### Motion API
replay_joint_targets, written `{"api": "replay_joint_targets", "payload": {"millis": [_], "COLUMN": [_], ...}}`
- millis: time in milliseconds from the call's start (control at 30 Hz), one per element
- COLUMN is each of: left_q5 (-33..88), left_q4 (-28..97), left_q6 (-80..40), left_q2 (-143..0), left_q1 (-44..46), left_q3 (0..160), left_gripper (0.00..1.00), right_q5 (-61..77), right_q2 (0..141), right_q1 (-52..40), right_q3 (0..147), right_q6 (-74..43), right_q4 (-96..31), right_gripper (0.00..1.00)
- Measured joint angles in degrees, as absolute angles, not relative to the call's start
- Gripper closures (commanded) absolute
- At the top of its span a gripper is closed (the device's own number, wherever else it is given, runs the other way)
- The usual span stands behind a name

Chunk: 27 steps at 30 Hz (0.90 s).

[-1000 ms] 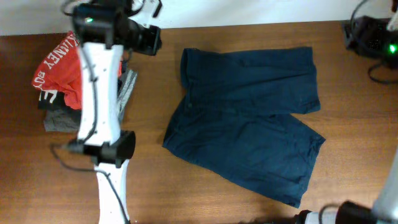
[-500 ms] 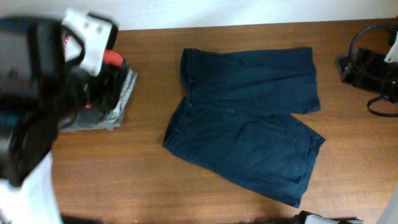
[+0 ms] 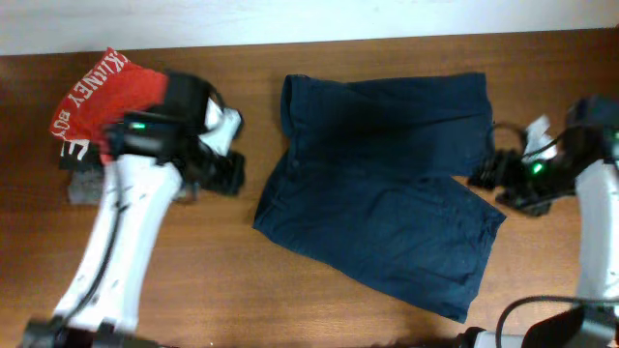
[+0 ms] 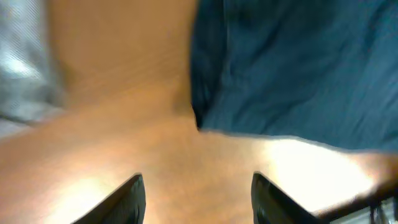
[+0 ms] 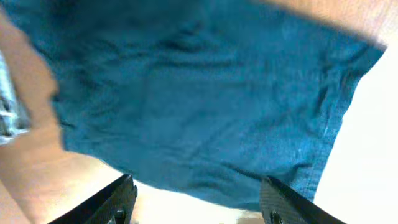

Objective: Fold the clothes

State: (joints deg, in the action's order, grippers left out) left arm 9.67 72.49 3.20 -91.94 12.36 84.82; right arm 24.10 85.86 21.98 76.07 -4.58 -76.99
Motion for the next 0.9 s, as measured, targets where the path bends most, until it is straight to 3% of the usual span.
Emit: {"api": "replay_joint_targets", "payload": {"millis": [200, 400, 467, 533, 667, 767, 900], "left_q5": [14.3, 17.1, 19.5, 21.6, 23.7, 24.4, 24.5], "left_q4": [53.8, 48.0, 47.5, 47.5, 48.5, 48.7, 48.8], "left_q6": [3.2, 3.5, 3.7, 4.1, 4.8, 4.8, 4.9], "left_q2": [-96.2, -102.5, -104.7, -106.3, -107.5, -107.5, -107.2], "left_q1": [12.4, 12.4, 12.4, 12.4, 13.1, 13.2, 12.9], "left_q3": [68.2, 63.9, 63.8, 63.7, 63.7, 63.7, 63.7], "left_gripper": [0.45, 0.47, 0.69, 0.99, 0.99, 0.99, 1.0], "right_q5": [22.6, 20.7, 19.8, 19.0, 17.6, 16.9, 16.5], "right_q2": [85.9, 85.9, 85.9, 85.9, 85.9, 85.9, 85.9], "right_q1": [22.0, 22.0, 22.0, 22.0, 22.0, 22.0, 22.0], "right_q3": [62.4, 58.7, 58.6, 58.6, 58.5, 57.2, 52.8], "right_q6": [-5.8, -6.8, -7.5, -7.7, -9.1, -10.9, -12.7], "right_q4": [-70.7, -70.5, -70.7, -70.8, -70.8, -70.9, -71.7], "right_gripper": [0.31, 0.29, 0.27, 0.25, 0.26, 0.35, 0.37]}}
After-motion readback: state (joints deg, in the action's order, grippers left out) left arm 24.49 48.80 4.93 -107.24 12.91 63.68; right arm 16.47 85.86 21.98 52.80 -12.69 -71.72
